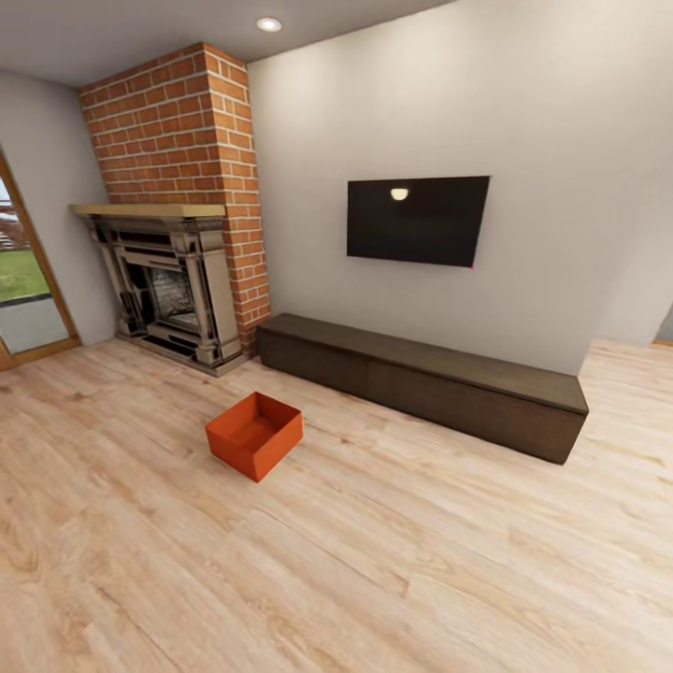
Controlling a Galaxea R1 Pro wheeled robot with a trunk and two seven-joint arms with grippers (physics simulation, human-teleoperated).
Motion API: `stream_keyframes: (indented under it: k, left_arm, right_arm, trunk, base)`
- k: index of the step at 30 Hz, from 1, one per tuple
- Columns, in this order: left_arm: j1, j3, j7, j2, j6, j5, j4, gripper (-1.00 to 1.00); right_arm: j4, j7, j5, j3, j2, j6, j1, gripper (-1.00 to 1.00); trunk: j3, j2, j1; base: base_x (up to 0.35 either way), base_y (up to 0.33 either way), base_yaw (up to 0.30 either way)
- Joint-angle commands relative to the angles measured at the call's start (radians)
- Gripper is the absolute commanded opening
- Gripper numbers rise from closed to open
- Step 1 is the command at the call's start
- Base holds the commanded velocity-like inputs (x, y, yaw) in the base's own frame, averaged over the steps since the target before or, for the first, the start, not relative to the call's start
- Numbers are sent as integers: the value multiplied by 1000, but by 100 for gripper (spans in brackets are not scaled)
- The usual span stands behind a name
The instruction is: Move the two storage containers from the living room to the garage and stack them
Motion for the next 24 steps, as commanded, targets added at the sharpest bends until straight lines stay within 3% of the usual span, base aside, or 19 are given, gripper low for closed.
stream_keyframes:
  k: [1, 24]
  left_arm:
    - [0, 1, -2, 0, -1, 5, 0, 100]
    - [0, 1, -3, 0, -1, 5, 0, 100]
  right_arm:
    - [3, 0, -9, 8, 1, -6, -1, 100]
    - [3, 0, -9, 8, 1, -6, -1, 100]
  trunk:
    - [-1, 0, 1]
    - [-1, 0, 1]
  base:
    - [323, 0, 0]
    - [322, 0, 0]
